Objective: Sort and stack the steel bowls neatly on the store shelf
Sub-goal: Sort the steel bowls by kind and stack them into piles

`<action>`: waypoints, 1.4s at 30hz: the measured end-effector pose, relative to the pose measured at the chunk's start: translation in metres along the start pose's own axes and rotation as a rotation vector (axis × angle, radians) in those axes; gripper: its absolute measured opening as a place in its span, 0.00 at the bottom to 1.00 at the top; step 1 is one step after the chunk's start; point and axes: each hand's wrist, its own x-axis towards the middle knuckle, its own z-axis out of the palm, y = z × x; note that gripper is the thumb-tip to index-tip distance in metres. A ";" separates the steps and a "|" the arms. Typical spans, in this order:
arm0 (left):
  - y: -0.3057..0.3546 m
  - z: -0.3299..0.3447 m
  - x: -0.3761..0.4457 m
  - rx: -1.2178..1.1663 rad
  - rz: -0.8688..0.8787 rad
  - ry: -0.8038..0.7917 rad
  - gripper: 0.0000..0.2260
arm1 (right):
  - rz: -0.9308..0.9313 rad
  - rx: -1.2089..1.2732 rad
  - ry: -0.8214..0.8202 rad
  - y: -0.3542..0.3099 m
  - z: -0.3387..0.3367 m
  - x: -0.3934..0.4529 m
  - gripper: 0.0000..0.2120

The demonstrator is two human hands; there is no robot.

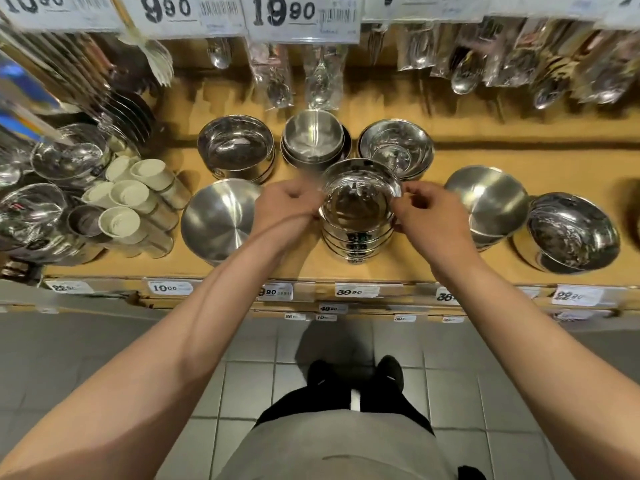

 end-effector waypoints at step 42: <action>0.089 0.016 0.007 0.183 0.009 0.156 0.07 | 0.141 -0.171 -0.300 -0.006 -0.097 0.166 0.12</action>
